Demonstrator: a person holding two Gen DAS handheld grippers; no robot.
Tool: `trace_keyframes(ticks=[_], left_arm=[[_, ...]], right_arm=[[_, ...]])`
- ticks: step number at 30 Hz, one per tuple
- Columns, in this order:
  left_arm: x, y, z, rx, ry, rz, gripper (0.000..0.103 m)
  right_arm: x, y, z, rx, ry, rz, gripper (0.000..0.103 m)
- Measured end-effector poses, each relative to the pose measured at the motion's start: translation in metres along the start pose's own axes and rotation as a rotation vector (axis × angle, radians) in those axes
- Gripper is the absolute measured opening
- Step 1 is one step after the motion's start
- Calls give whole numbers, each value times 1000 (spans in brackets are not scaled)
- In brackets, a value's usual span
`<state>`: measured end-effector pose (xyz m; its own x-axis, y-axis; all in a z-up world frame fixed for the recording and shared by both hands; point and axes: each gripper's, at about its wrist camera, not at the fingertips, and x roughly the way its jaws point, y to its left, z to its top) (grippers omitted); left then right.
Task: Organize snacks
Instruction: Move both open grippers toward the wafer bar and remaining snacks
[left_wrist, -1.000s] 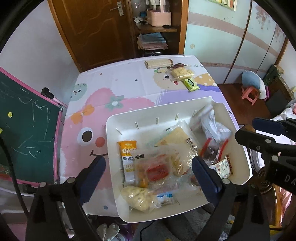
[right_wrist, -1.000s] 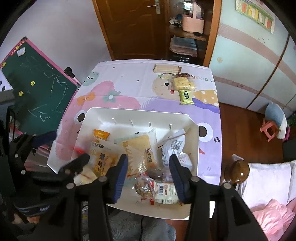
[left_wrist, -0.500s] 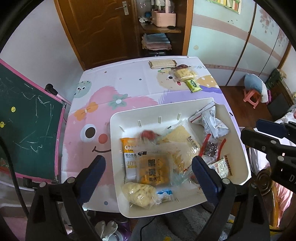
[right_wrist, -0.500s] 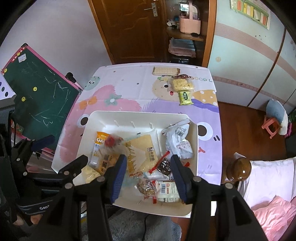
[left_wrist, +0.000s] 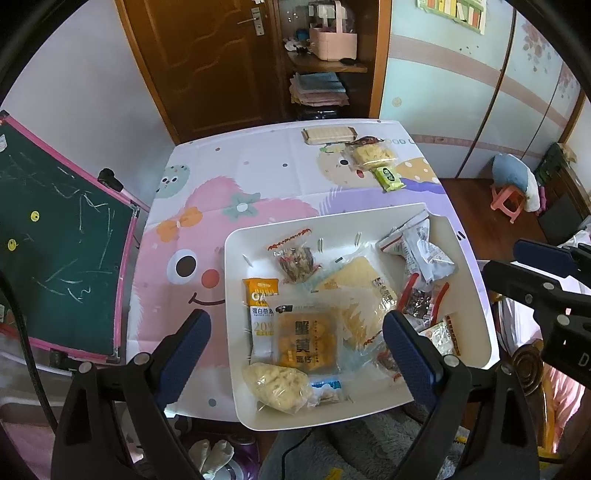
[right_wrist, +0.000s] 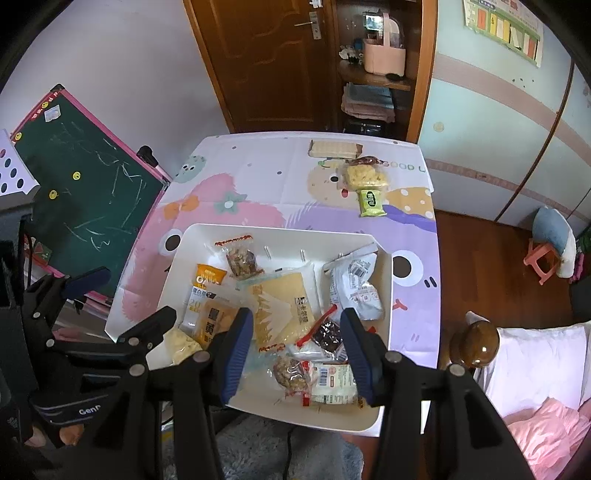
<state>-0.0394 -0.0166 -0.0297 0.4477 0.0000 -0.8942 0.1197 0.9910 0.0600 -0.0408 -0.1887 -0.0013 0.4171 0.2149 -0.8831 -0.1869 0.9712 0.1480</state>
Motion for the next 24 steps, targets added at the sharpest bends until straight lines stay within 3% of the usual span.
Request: trace_keyframes(ticks=[14, 24], left_arm=[[-17, -6, 10, 5, -43, 61, 94], [-19, 8, 58, 33, -84, 100, 94]], right_arm=[[-8, -16, 5, -10, -23, 33, 50], [-6, -39, 33, 49, -37, 35, 50]])
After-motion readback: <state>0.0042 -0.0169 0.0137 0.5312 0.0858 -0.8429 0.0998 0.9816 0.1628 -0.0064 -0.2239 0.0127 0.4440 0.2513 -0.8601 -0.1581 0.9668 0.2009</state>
